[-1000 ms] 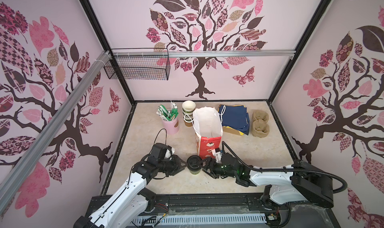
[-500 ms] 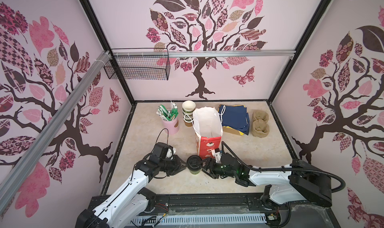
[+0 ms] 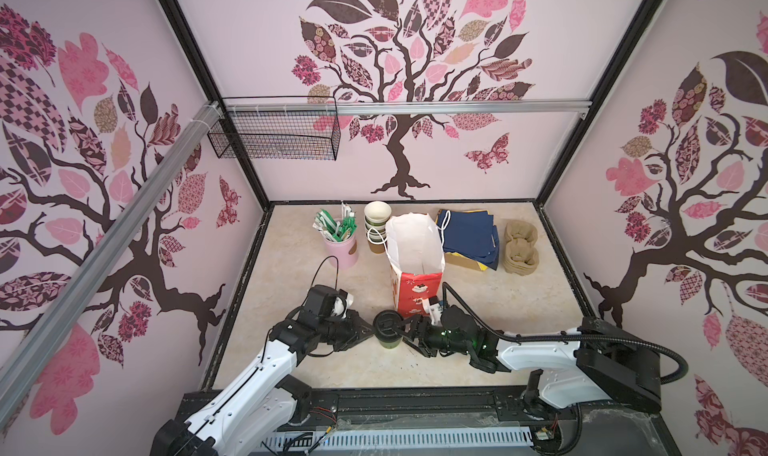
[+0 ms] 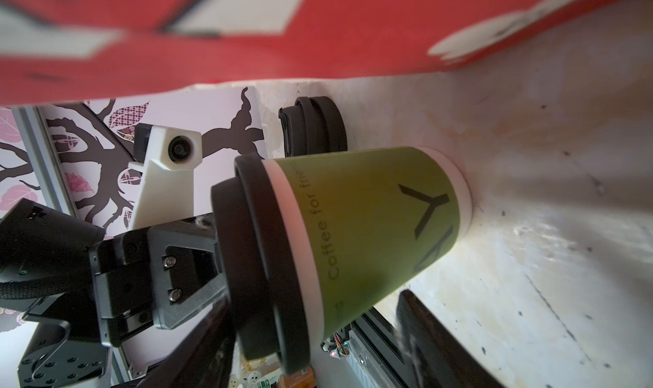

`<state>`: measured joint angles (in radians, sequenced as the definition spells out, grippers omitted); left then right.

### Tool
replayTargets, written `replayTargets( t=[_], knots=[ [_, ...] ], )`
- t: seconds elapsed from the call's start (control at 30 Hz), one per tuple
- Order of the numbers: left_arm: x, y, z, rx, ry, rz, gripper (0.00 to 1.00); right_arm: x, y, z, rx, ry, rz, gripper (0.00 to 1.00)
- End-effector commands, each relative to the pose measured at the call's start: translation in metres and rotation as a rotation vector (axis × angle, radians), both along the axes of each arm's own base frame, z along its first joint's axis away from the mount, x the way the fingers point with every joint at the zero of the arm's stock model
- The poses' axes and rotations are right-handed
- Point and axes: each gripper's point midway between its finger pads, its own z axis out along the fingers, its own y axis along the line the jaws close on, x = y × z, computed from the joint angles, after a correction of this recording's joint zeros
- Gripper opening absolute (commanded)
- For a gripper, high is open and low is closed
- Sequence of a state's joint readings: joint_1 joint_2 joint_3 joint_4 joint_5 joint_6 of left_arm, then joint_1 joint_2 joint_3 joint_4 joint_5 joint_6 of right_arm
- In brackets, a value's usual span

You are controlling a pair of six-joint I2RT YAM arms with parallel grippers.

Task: Pack the takeout coffee

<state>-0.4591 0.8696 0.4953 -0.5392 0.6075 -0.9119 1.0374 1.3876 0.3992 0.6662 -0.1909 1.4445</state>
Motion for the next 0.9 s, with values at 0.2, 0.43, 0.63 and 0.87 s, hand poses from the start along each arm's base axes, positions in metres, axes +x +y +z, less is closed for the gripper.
replayTargets(
  t=[0.2,0.43,0.63,0.87],
  knots=[
    [-0.021,0.022,-0.047,0.160,0.117,0.001,0.16,-0.005,-0.008,-0.029,-0.093,0.070,-0.002,0.73],
    [-0.008,0.011,-0.018,0.088,0.036,0.004,0.26,-0.003,-0.005,-0.016,-0.058,0.046,-0.001,0.75],
    [0.006,-0.002,0.014,-0.015,-0.047,0.016,0.34,0.002,-0.004,0.005,-0.011,-0.006,-0.011,0.79],
    [0.009,-0.007,0.025,-0.054,-0.067,0.018,0.38,0.004,-0.004,0.018,0.019,-0.035,-0.010,0.82]
  ],
)
